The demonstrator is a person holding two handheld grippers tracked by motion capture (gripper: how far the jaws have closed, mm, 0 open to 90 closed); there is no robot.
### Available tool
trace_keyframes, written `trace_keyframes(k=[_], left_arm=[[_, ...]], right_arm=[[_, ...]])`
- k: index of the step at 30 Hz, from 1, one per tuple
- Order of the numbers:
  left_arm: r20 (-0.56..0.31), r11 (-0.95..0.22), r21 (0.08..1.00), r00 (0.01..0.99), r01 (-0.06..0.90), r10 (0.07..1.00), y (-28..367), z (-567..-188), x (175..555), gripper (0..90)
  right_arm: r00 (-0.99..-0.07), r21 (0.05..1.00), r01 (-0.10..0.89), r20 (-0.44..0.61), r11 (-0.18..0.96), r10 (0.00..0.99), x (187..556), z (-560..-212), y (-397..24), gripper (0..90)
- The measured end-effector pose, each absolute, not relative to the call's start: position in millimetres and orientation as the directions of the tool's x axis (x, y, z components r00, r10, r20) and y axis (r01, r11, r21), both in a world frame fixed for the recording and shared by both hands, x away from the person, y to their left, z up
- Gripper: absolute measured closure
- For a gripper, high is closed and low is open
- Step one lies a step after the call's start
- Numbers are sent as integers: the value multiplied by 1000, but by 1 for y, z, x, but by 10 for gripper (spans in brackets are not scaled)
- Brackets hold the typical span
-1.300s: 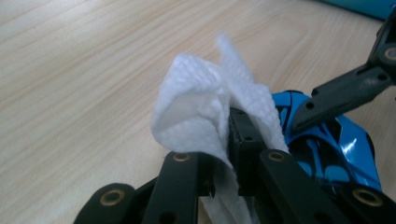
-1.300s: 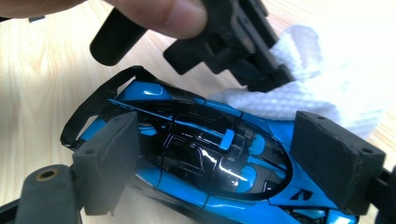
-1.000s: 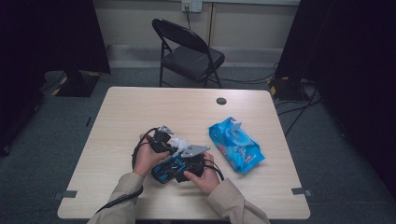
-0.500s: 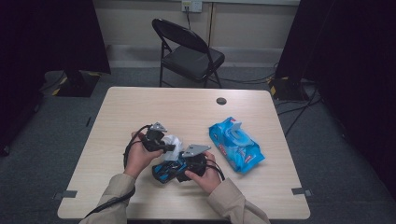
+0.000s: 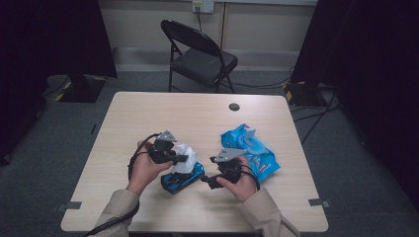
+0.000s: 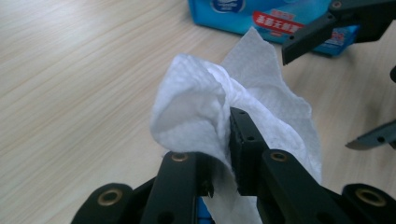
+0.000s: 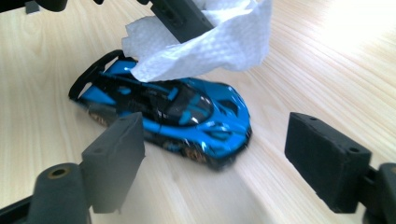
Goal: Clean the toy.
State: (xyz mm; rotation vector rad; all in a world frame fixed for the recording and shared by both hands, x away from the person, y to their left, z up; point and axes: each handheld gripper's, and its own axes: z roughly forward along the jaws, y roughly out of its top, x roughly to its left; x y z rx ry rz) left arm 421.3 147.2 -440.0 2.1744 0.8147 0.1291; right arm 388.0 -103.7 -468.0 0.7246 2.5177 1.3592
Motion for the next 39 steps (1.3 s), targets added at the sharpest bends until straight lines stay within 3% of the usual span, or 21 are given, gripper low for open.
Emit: trace_keyframes(k=[16,39], left_arm=[[-155,-556,709,865,434,478,92,-448,402,803],[-171,-636,672,915,380,366,47,-473,389,788]], right_arm=[[-811,831,360,55,424,582,369,-462,-164,218],[-763,858,383,85,343,641,370,-455,-192,269]])
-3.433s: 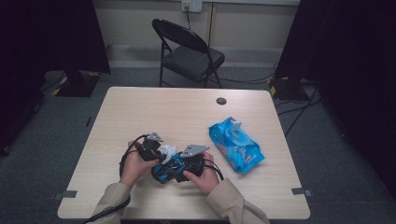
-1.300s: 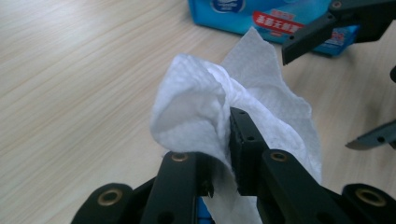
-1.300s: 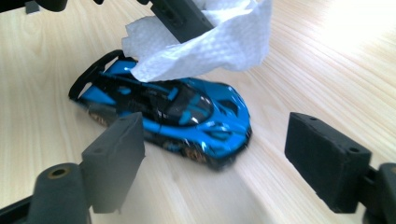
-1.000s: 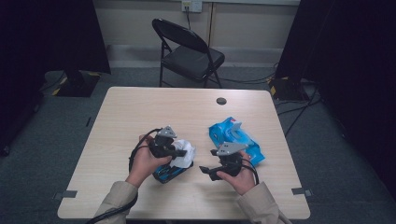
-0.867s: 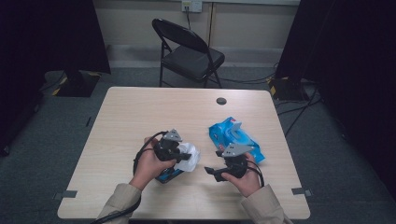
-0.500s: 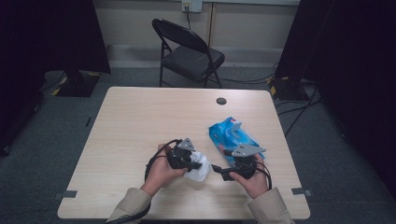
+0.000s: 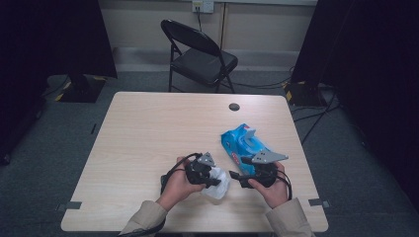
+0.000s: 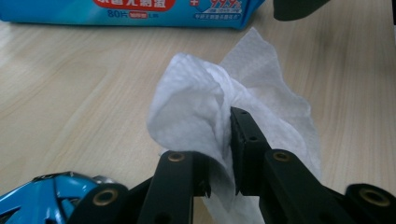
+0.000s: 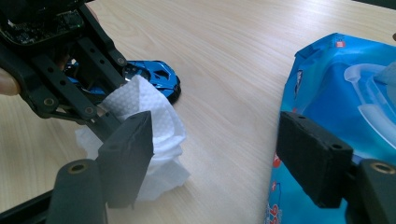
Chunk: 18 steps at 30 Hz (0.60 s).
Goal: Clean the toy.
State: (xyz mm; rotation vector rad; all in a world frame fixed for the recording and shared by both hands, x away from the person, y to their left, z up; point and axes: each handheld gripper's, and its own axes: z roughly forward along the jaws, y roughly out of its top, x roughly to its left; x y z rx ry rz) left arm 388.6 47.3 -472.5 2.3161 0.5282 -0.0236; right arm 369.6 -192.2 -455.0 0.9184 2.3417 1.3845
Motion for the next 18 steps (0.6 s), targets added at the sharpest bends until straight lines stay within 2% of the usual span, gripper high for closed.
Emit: trace_keyframes(k=[5,12,17,18], left_arm=[[-147,-648,683,932,337,330,40,-473,384,747],[-150,-654,681,937,330,316,34,-470,382,688],[-136,-668,674,941,317,310,30,-467,380,526],[-134,-673,670,943,313,305,30,-466,380,516]], right_arm=[[-754,862,387,91,328,650,369,-455,-195,267],[-754,862,386,91,327,650,368,-455,-196,268],[-758,864,387,98,323,645,367,-454,-196,277],[-760,864,385,98,324,643,367,-454,-196,281]])
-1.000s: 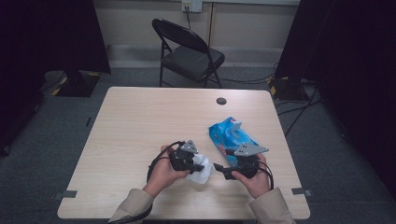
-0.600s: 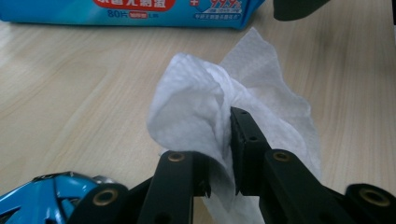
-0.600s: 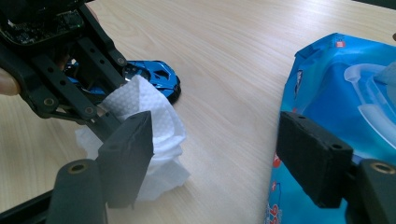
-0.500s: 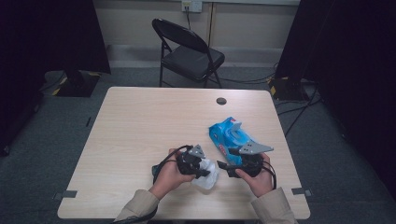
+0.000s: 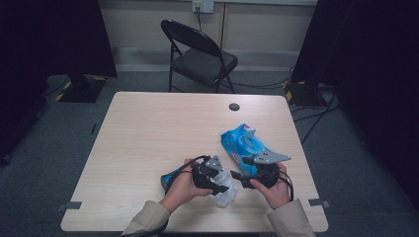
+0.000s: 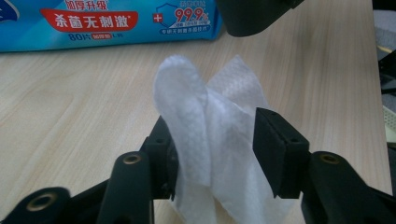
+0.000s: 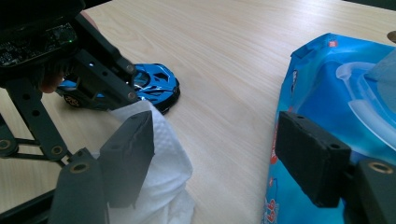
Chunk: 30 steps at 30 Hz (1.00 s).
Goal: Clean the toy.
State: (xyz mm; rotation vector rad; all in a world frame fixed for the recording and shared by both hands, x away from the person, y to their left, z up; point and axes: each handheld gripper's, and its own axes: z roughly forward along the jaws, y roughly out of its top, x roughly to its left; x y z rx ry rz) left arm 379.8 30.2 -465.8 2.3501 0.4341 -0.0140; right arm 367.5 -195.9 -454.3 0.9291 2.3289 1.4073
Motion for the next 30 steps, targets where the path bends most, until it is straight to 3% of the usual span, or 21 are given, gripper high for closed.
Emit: trace_keyframes(k=[6,12,14,18,30], left_arm=[[-111,-671,676,942,305,316,36,-463,379,385],[-113,-660,683,938,314,329,52,-457,376,378],[-111,-654,685,933,321,342,61,-454,376,372],[-103,-647,689,928,327,359,69,-451,374,368],[-83,-601,712,893,364,443,104,-446,381,293]], right_arm=[[-770,860,387,102,333,630,367,-456,-193,302],[-784,857,390,118,336,609,366,-456,-189,365],[-797,854,388,122,347,591,365,-458,-185,468],[-804,861,385,137,331,579,364,-459,-179,570],[-852,830,369,122,418,509,357,-478,-160,555]])
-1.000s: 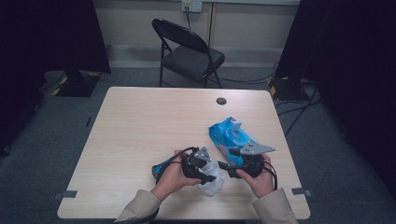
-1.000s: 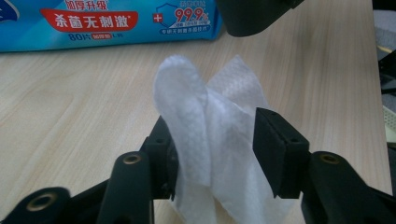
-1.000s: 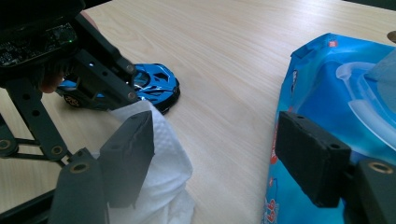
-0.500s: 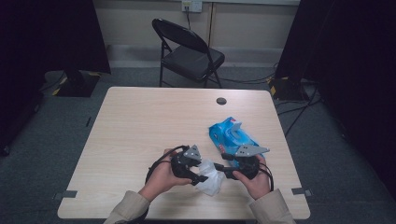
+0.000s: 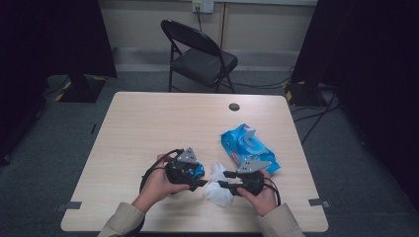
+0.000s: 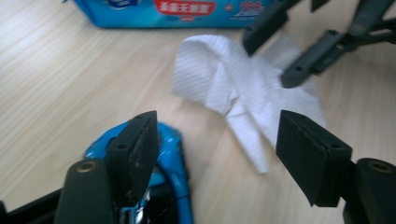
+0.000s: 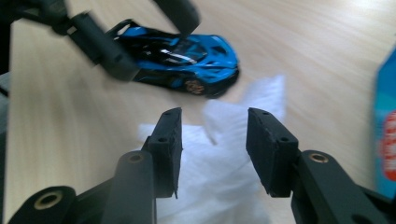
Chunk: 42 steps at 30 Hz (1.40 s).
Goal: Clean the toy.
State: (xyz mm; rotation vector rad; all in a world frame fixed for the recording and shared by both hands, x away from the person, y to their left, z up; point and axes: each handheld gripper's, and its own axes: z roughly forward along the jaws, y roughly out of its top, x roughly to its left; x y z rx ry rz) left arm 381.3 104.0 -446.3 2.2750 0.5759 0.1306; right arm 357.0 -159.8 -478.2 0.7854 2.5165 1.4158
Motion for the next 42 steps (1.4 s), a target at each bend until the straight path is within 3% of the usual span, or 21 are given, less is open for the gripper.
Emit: trace_keyframes(k=[4,10,21,42], left_arm=[[-79,-593,714,885,372,460,112,-446,383,279],[-79,-577,709,859,405,506,127,-450,387,252],[-84,-580,673,827,459,557,127,-465,398,169],[-86,-591,636,807,496,584,104,-486,412,163]], right_arm=[[-863,816,361,110,450,493,355,-484,-156,554],[-856,773,380,86,508,509,355,-496,-155,424],[-847,761,390,76,519,526,355,-502,-155,427],[-839,773,400,94,491,535,355,-505,-157,432]])
